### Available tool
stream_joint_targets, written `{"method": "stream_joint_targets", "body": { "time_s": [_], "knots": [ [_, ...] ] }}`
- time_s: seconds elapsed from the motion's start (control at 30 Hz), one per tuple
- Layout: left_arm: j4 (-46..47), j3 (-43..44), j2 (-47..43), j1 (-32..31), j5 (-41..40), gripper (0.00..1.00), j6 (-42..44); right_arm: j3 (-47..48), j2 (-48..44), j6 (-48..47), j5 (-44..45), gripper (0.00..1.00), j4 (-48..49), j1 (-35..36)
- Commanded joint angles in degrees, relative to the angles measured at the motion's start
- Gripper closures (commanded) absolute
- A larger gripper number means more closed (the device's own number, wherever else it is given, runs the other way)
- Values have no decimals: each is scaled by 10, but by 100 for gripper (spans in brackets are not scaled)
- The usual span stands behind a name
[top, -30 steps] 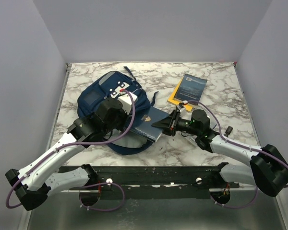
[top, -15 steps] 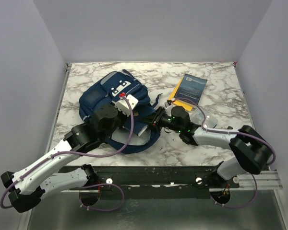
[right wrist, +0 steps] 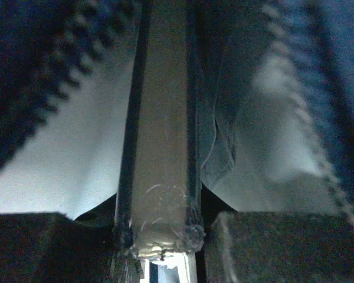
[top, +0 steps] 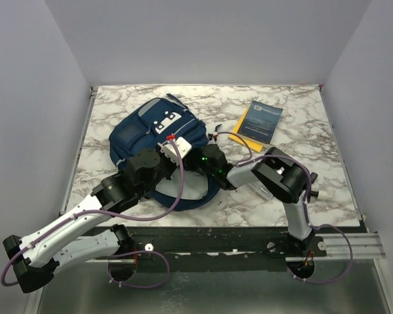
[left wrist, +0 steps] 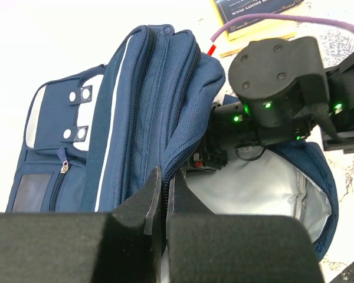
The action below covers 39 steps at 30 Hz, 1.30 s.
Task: Pack the student bag
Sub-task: Place the book in the student bag.
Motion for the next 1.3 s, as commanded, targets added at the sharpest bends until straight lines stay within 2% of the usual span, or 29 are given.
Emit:
{"method": "stream_joint_targets", "body": {
  "time_s": [0.0, 0.07, 0.2, 0.23, 0.27, 0.3, 0.33, 0.43, 0.53, 0.6, 0.67, 0.8, 0.9, 0.97, 1.03, 1.13, 1.27],
  "knots": [
    [92, -21, -36, -1, 12, 100, 19, 62, 52, -24, 36, 93, 142, 17],
    [101, -35, -44, -1, 5, 100, 24, 76, 66, -33, 43, 88, 141, 18],
    [105, -41, -47, -1, -10, 100, 30, 88, 70, -45, 45, 71, 95, 15],
    [105, -41, -47, -1, -12, 100, 29, 83, 65, -46, 48, 57, 84, 15],
    [106, -43, -48, -1, -11, 100, 28, 76, 55, -46, 52, 34, 61, 15],
    [106, -44, -49, -1, -11, 100, 28, 72, 45, -44, 49, 20, 44, 15],
    [108, -45, -49, -1, -13, 100, 28, 62, 36, -41, 46, 16, 33, 15],
    [107, -42, -44, -1, -14, 100, 28, 22, 4, -40, 42, 16, 22, 16],
    [107, -44, -46, -1, -8, 100, 24, -18, -19, -20, 26, 4, 19, 16],
    [108, -45, -44, -1, -10, 100, 24, -52, -43, -10, 32, 4, 23, 19],
    [103, -39, -38, -1, -13, 100, 25, -76, -51, -4, 38, 9, 37, 24],
    [103, -43, -37, -1, -14, 100, 23, -64, -38, -2, 30, 15, 37, 24],
    [98, -38, -30, -1, -17, 100, 20, -21, -15, -59, 26, 26, 43, 24],
    [97, -41, -32, -1, -18, 100, 14, 15, -10, -87, 20, 28, 2, 23],
    [97, -42, -32, -1, -18, 100, 14, 3, -24, -108, -1, 28, 3, 24],
    [95, -41, -32, -1, -26, 100, 18, -43, -77, -127, -22, 22, -36, 24],
    [94, -41, -26, -2, -38, 100, 20, -124, -186, -201, -30, 10, -131, 24]
  ]
}}
